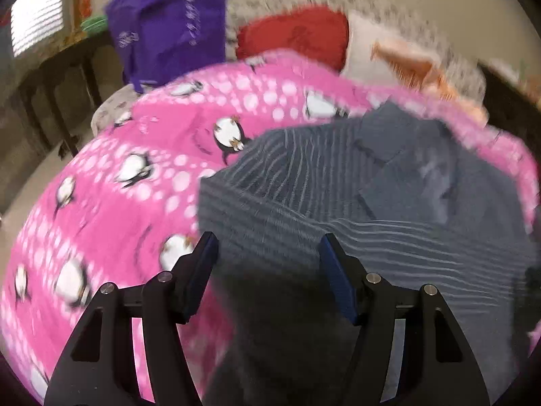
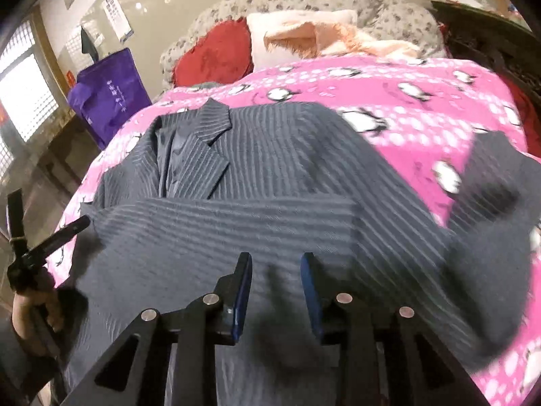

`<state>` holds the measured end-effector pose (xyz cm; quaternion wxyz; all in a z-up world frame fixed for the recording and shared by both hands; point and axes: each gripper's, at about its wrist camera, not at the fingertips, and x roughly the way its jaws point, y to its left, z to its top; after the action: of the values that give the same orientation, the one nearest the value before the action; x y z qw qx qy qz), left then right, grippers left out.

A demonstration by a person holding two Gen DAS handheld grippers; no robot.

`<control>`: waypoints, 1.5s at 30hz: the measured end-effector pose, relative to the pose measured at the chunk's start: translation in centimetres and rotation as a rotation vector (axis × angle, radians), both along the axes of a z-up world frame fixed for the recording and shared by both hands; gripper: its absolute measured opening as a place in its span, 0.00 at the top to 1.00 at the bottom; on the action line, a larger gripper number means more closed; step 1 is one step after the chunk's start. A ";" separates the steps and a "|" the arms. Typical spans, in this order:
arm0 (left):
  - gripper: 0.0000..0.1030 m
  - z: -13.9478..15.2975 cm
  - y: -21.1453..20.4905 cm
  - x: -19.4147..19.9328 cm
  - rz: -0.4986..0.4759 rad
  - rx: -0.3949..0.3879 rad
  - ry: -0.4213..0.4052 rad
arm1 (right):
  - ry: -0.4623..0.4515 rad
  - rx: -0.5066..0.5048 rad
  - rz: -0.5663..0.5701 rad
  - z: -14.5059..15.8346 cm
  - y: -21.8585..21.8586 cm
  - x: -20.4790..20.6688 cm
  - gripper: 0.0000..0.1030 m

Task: Fold large clothes
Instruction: 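Grasp the other sleeve cuff with the right tool and lift it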

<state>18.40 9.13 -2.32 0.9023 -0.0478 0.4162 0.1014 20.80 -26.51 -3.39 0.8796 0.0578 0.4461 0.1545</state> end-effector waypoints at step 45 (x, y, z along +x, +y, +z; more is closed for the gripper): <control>0.17 -3.3 0.3 -11.3 -0.068 -0.065 0.018 | 0.055 0.121 -0.476 0.6 -26.8 2.5 0.68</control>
<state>7.05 9.43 -5.62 0.8994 -0.0623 0.4288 0.0576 23.28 -53.28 -2.81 0.8737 0.2182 0.4336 -0.0322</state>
